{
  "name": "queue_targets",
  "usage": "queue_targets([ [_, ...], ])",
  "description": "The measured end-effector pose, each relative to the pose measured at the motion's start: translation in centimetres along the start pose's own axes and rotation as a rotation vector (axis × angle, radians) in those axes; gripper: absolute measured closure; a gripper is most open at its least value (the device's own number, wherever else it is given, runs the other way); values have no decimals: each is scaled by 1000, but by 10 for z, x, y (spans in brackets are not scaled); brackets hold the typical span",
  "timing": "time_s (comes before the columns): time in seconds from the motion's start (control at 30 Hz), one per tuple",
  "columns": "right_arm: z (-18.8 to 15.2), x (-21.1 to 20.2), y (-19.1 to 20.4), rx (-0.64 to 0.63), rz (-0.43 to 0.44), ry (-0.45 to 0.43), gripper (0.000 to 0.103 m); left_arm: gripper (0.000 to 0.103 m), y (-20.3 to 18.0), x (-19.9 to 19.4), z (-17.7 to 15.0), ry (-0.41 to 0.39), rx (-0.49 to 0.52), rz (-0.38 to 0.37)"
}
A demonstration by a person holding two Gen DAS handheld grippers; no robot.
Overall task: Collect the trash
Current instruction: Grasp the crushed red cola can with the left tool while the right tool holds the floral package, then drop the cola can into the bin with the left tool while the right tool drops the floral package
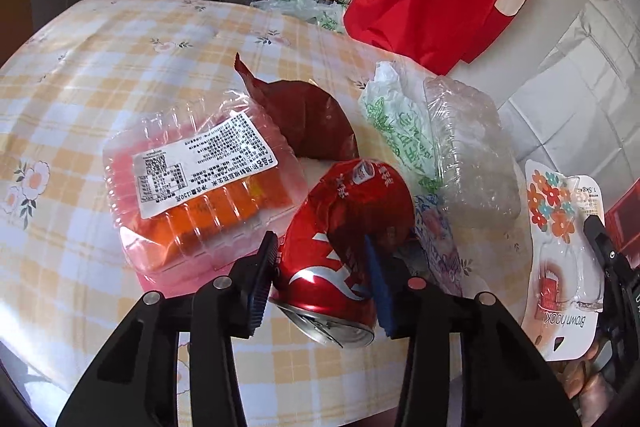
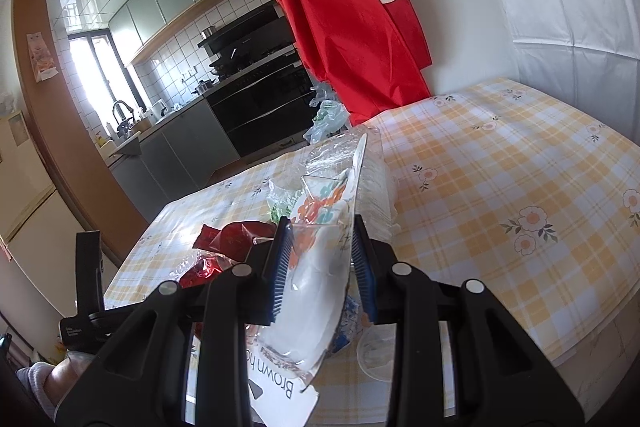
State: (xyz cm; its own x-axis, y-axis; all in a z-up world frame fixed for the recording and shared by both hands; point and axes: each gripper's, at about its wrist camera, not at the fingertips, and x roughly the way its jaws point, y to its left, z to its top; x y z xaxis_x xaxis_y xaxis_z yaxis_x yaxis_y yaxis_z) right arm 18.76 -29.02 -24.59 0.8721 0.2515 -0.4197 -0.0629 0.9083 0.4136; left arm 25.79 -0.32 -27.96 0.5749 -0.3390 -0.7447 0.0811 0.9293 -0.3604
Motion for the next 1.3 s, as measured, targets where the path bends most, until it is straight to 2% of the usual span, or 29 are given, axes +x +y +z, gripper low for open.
queue_targets([
  [0.17,1,-3,3,-6,9,-2,70,63,-8,-21,-2,-52,63,34],
  [0.5,6,-16,17,-36,35,-12,70,66,-9,-67,-4,-130,97,66],
  [0.93,-1,-59,34,-102,66,0,71,66,-24,-138,-23,-221,122,40],
  [1.3,-39,-99,63,-195,110,92,70,66,-35,-193,-67,-262,123,2],
])
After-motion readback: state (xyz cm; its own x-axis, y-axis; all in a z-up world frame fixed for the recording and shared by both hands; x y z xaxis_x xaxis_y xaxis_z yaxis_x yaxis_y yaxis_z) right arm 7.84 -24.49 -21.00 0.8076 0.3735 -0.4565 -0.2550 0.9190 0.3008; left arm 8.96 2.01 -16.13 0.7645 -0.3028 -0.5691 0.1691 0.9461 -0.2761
